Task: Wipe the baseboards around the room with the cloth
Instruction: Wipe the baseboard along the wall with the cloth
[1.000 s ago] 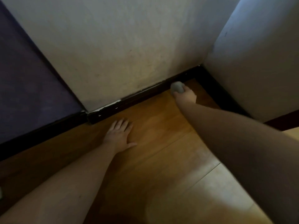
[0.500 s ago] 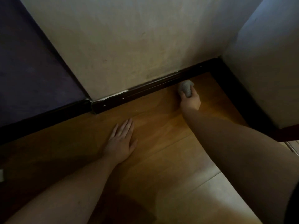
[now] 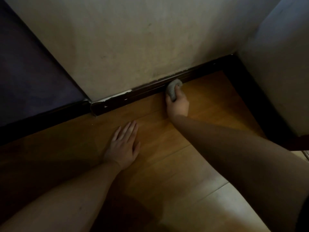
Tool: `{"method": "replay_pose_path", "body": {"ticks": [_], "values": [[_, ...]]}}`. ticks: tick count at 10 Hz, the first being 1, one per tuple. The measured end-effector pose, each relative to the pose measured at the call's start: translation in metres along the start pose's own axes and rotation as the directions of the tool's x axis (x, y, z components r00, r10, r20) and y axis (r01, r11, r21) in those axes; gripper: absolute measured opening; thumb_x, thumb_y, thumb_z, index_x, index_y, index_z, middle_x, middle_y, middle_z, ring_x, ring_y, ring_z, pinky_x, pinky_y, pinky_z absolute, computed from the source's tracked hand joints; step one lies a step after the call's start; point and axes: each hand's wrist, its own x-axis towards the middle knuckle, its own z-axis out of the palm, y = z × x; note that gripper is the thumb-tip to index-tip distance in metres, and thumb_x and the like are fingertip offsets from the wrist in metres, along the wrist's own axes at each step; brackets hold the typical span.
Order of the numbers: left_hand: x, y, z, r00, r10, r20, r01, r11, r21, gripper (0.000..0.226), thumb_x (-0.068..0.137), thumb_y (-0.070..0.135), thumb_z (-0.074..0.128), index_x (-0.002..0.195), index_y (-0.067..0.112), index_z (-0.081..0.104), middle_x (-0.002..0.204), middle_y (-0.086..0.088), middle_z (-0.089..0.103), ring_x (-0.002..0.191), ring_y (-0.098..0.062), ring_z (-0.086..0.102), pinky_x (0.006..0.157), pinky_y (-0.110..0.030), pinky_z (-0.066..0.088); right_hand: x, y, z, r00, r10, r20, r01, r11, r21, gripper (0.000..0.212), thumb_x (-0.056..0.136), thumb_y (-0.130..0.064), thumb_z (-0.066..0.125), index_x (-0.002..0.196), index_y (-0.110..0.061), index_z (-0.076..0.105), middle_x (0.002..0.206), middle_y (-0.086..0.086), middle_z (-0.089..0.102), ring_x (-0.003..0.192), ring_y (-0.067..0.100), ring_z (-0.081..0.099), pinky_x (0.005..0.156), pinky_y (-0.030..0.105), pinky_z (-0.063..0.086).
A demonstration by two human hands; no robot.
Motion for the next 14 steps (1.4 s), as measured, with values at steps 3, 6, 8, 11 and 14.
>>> {"method": "replay_pose_path", "body": {"ticks": [3,6,8,11,14], "values": [[-0.002,0.000,-0.004,1.000,0.001,0.016,0.001,0.997,-0.078,0.060,0.102,0.043,0.018,0.154,0.014,0.029,0.162,0.000,0.024,0.148,-0.014,0.021,0.120,-0.036,0.007,-0.033,-0.023,0.008,0.988,-0.046,0.149,0.041,0.998,0.036,0.056,0.092,-0.033,0.066,0.143,-0.018,0.050,0.141,0.009,0.055,0.128,0.025,0.052,0.108,0.035,0.042],[-0.035,-0.029,-0.013,0.986,-0.164,0.036,0.167,0.978,-0.126,0.067,0.097,0.055,0.005,0.158,0.027,0.003,0.165,0.006,0.000,0.152,-0.011,0.002,0.123,-0.040,0.000,0.005,-0.006,-0.052,0.984,0.106,-0.141,-0.108,0.994,-0.008,0.056,0.095,-0.033,0.061,0.147,-0.022,0.043,0.142,0.010,0.054,0.131,0.030,0.050,0.102,0.029,0.039],[-0.061,-0.077,-0.018,0.930,-0.335,0.151,0.342,0.939,-0.022,0.073,0.099,0.063,0.016,0.154,0.029,-0.019,0.158,0.009,-0.030,0.147,-0.010,-0.022,0.120,-0.041,-0.011,-0.004,-0.037,-0.011,0.992,0.124,-0.010,-0.123,0.990,0.076,0.051,0.098,-0.037,0.048,0.146,-0.021,0.038,0.138,0.006,0.054,0.125,0.024,0.053,0.097,0.024,0.039],[-0.084,-0.086,-0.023,0.924,-0.345,0.164,0.357,0.933,-0.049,0.068,0.102,0.057,0.019,0.157,0.028,-0.008,0.164,0.006,-0.019,0.150,-0.015,-0.016,0.122,-0.039,-0.005,-0.073,-0.064,0.061,0.978,0.173,0.118,-0.188,0.973,0.133,0.050,0.099,-0.030,0.049,0.147,-0.024,0.037,0.140,0.006,0.053,0.127,0.023,0.051,0.105,0.032,0.041],[-0.100,-0.085,-0.022,0.901,-0.410,0.143,0.420,0.906,-0.048,0.067,0.103,0.053,0.015,0.158,0.021,-0.006,0.165,0.003,-0.013,0.151,-0.013,-0.011,0.121,-0.036,-0.006,-0.127,-0.087,0.095,0.949,0.197,0.246,-0.245,0.952,0.185,0.054,0.091,-0.033,0.066,0.143,-0.025,0.050,0.136,0.009,0.058,0.126,0.030,0.053,0.107,0.038,0.042]]}}
